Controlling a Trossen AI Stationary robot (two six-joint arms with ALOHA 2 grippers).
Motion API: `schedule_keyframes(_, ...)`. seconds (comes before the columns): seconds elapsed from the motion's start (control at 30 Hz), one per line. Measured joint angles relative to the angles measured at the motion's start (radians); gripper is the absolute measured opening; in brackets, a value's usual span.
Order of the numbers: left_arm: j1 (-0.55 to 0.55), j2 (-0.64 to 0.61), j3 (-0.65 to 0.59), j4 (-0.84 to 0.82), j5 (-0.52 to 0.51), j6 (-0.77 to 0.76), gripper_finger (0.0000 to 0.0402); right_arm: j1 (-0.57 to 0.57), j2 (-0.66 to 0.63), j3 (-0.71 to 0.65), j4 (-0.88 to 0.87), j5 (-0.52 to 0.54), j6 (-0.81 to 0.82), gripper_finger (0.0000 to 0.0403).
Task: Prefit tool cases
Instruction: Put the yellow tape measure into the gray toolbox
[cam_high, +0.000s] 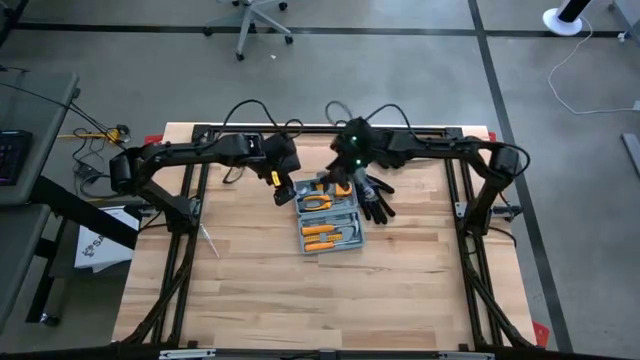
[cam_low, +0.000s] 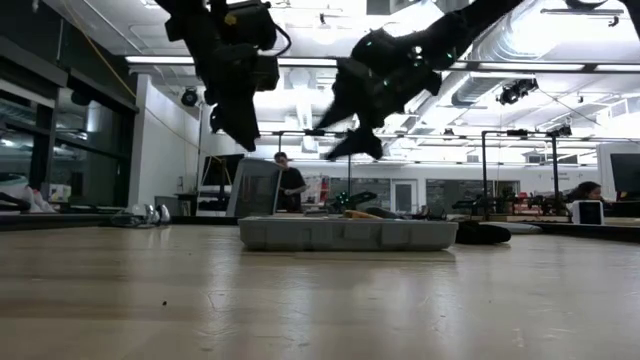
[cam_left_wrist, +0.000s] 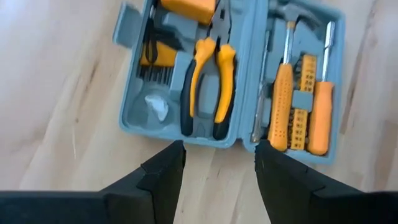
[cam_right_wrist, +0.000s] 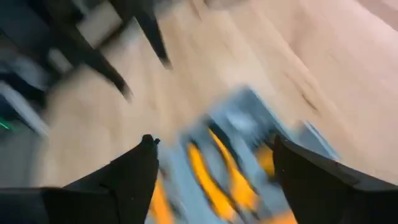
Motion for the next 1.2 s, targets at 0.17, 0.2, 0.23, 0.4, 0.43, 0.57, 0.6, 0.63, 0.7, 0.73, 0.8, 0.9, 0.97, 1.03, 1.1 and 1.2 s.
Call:
schedule_keyframes(0.17, 0.000, -0.065, 0.000, 0.035, -0.002, -0.011, 0.0164, 0.032, -0.008, -0.151, 0.371, -0.051, 0.282, 0.0206)
schedule_keyframes(0.2, 0.002, -0.080, 0.000, 0.041, -0.010, -0.011, 0.0161, 0.044, -0.005, -0.179, 0.431, -0.048, 0.322, 0.0182)
schedule_keyframes(0.23, 0.004, -0.096, 0.000, 0.045, -0.021, -0.011, 0.0158, 0.055, -0.002, -0.207, 0.488, -0.041, 0.361, 0.0156)
schedule_keyframes(0.4, 0.016, -0.130, 0.000, 0.049, -0.072, -0.010, 0.0148, 0.106, 0.006, -0.307, 0.644, 0.064, 0.465, 0.0018)
schedule_keyframes(0.43, 0.017, -0.130, 0.000, 0.054, -0.072, -0.011, 0.0148, 0.111, 0.014, -0.315, 0.659, 0.088, 0.476, 0.0013)
schedule_keyframes(0.57, 0.021, -0.120, 0.000, 0.077, -0.067, -0.003, 0.0147, 0.108, 0.093, -0.318, 0.702, 0.117, 0.521, 0.0005)
schedule_keyframes(0.6, 0.021, -0.115, 0.000, 0.079, -0.067, -0.002, 0.0147, 0.106, 0.118, -0.316, 0.719, 0.111, 0.537, 0.0003)
schedule_keyframes(0.63, 0.021, -0.108, 0.000, 0.083, -0.066, -0.002, 0.0147, 0.102, 0.139, -0.309, 0.734, 0.102, 0.556, 0.0002)
schedule_keyframes(0.7, 0.021, -0.105, 0.000, 0.090, -0.059, -0.005, 0.0147, 0.095, 0.161, -0.293, 0.767, 0.083, 0.587, 0.0002)
schedule_keyframes(0.73, 0.021, -0.104, 0.000, 0.086, -0.059, -0.007, 0.0147, 0.093, 0.162, -0.287, 0.778, 0.075, 0.591, 0.0001)
schedule_keyframes(0.8, 0.021, -0.101, 0.000, 0.086, -0.057, -0.008, 0.0147, 0.092, 0.158, -0.269, 0.803, 0.059, 0.592, 0.0001)
schedule_keyframes(0.9, 0.021, -0.099, 0.000, 0.074, -0.056, -0.008, 0.0147, 0.099, 0.141, -0.233, 0.830, 0.044, 0.587, 0.0000)
schedule_keyframes(0.97, 0.021, -0.100, 0.000, 0.075, -0.056, -0.009, 0.0147, 0.109, 0.144, -0.210, 0.830, 0.043, 0.584, 0.0000)
schedule_keyframes(1.03, 0.022, -0.100, 0.000, 0.074, -0.056, -0.011, 0.0147, 0.123, 0.174, -0.201, 0.827, 0.049, 0.583, 0.0000)
schedule_keyframes(1.1, 0.022, -0.100, 0.000, 0.073, -0.056, -0.011, 0.0147, 0.132, 0.229, -0.208, 0.819, 0.057, 0.596, 0.0000)
schedule_keyframes(1.2, 0.022, -0.100, 0.000, 0.066, -0.057, -0.011, 0.0147, 0.122, 0.297, -0.219, 0.852, -0.009, 0.654, 0.0000)
